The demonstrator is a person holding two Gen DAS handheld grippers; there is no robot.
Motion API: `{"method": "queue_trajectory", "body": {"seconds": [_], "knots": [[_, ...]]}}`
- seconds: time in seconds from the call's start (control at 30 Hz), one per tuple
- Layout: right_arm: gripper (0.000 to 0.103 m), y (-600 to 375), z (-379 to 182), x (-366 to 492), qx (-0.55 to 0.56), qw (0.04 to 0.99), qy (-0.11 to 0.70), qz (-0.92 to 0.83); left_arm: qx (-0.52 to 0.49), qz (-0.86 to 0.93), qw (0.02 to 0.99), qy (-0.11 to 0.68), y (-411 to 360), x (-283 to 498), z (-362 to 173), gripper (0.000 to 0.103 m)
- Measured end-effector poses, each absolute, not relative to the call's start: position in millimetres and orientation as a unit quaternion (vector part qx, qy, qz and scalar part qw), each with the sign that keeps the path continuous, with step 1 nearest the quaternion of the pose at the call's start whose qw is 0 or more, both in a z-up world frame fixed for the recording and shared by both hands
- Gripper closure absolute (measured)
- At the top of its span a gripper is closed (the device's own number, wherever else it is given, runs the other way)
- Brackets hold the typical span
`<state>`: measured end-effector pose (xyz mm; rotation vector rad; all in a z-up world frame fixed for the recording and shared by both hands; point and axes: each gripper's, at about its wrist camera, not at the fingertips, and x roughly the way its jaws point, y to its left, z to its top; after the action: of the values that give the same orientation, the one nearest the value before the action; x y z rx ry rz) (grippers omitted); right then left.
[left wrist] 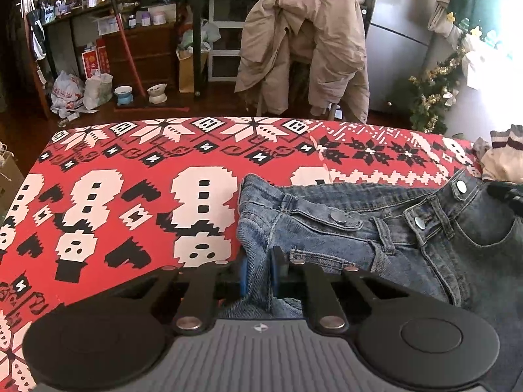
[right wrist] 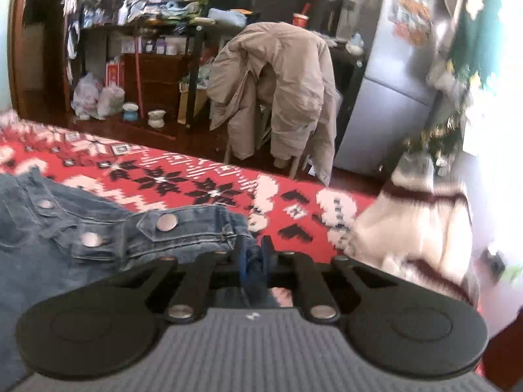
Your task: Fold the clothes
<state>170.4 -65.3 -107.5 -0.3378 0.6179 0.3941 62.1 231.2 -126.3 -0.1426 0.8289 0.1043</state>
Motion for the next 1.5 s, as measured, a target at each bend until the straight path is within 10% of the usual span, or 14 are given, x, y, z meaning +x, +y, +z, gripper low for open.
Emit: {"method": "queue_trajectory", "body": {"seconds": [0.5, 0.6, 0.7, 0.77, 1.23, 1.5], "knots": [[0.065, -103.8, -122.5, 243.7, 0.03, 0.89, 0.402, 0.212, -0.162, 0.034, 0.873, 0.46, 266.1, 106.6, -133.0, 0.066], [0.065, -94.1, -120.5, 240.4, 0.002, 0.895, 0.388, 0.219, -0.187, 0.02, 0.862, 0.471, 269.6, 114.0, -138.8, 0.067], [0.07, -84.4, -118.4, 237.1, -0.025, 0.9, 0.373, 0.225, -0.198, 0.002, 0.858, 0.474, 268.7, 116.7, -140.2, 0.089], [0.095, -77.9, -117.1, 234.9, -0.044, 0.902, 0.363, 0.229, -0.184, -0.003, 0.869, 0.46, 264.1, 114.5, -135.9, 0.094], [0.095, -33.0, -117.3, 259.8, -0.14, 0.911, 0.32, 0.218, -0.045, 0.035, 0.9, 0.432, 242.2, 151.2, -129.9, 0.082], [0.063, -47.7, -124.4, 250.7, -0.122, 0.916, 0.329, 0.198, -0.064, 0.053, 0.898, 0.432, 265.3, 121.4, -120.3, 0.062]]}}
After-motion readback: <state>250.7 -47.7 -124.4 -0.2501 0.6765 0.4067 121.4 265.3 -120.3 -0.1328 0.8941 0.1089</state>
